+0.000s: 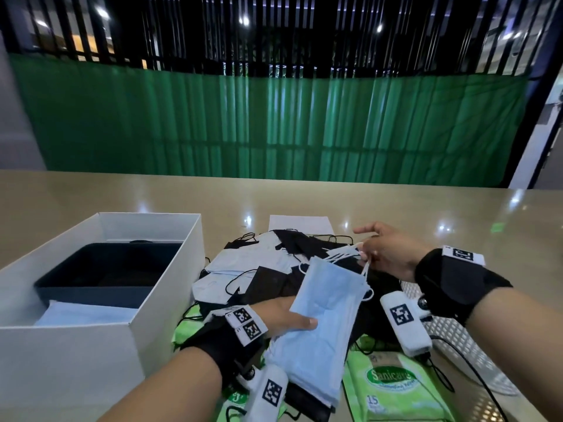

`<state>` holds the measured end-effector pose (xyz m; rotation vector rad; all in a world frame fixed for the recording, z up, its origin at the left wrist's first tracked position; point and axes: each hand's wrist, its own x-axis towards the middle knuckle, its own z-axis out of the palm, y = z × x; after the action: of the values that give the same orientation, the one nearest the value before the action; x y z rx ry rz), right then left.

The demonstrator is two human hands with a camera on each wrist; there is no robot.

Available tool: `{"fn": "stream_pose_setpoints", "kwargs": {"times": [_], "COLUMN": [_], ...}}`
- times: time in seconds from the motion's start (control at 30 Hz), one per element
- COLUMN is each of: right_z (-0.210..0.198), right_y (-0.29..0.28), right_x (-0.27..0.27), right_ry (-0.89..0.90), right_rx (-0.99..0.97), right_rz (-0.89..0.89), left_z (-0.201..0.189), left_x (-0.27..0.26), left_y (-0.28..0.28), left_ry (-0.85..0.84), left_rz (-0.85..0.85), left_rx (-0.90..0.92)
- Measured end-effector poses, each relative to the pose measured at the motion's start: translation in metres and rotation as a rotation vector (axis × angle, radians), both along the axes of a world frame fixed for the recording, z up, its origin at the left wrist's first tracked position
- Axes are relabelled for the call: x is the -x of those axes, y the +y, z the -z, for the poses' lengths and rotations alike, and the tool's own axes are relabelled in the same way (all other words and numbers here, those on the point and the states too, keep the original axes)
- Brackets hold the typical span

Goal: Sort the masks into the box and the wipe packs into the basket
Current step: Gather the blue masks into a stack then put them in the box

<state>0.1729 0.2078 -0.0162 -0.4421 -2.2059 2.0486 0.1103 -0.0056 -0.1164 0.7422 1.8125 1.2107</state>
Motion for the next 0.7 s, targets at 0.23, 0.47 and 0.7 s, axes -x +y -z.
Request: {"fn": "stream_pose_setpoints", "kwargs": {"times": [0.23,0.47,0.7], "right_z": [0.035,0.017,-0.009], "right_y": [0.018,-0.021,-0.06], "right_x": [0.013,0.027,0.034], "right_ry": [-0.212,-0.165,-0.208], "right_rx": [-0.282,-0.902,-1.161], "right_rz": [0.049,-0.329,-0.471], "left_z": [0.003,0.007,0.008], "left_x": [0.003,0.005,0.004], "left_y": [0.002,0.002,0.004], "left_ry": [0.049,0.074,-0.011], "left_rz": [0.013,0.023,0.026], "left_rx": [0.117,0.125,0.086]}}
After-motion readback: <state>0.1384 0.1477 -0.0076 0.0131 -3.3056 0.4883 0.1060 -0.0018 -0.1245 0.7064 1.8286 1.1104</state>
